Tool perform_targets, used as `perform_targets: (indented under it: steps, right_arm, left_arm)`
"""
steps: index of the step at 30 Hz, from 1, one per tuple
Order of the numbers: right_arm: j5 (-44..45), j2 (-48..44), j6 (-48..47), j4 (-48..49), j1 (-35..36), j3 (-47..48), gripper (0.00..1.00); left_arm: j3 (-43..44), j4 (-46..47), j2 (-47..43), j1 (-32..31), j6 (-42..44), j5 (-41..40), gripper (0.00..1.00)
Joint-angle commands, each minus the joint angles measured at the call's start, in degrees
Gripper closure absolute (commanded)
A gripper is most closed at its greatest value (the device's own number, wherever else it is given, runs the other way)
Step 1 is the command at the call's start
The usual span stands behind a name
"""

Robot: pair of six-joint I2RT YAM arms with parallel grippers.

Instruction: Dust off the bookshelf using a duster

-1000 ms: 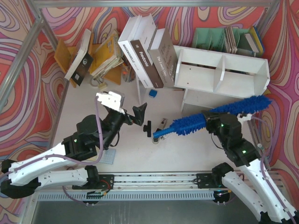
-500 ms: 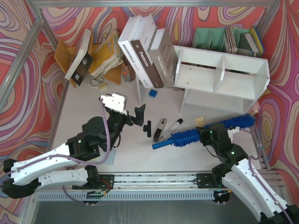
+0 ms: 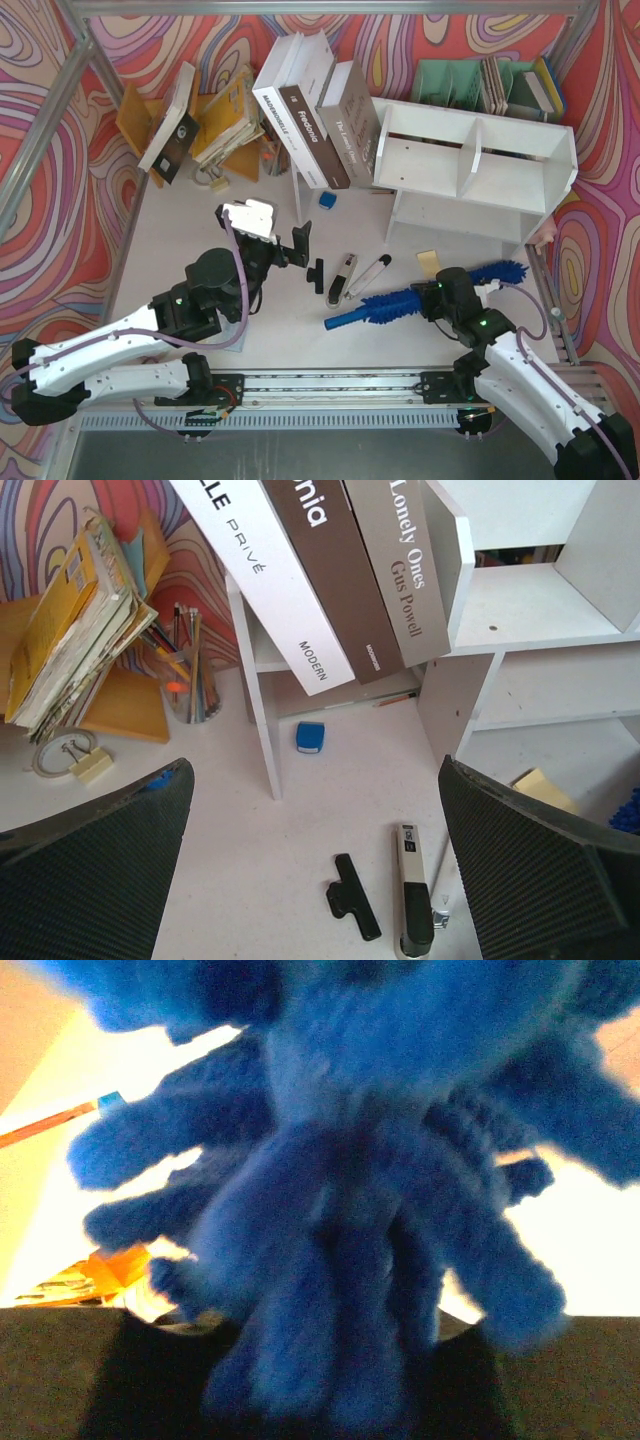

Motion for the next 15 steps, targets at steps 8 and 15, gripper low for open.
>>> perform_targets:
  steps: [8,15]
  right_arm:
    - [3.4,-3.3,-1.9,-6.7,-0.1,5.3,0.09]
    - [7.8,-4.1,-12.4,-15.4,-0.1,13.8,0.01]
  left_arm:
    - [-1.1,0.9,-1.0,1.3,-1.0,-5.2,0.02]
    - [-3.4,-1.1,-2.3,2.9,-3.8,-13.0,0.02]
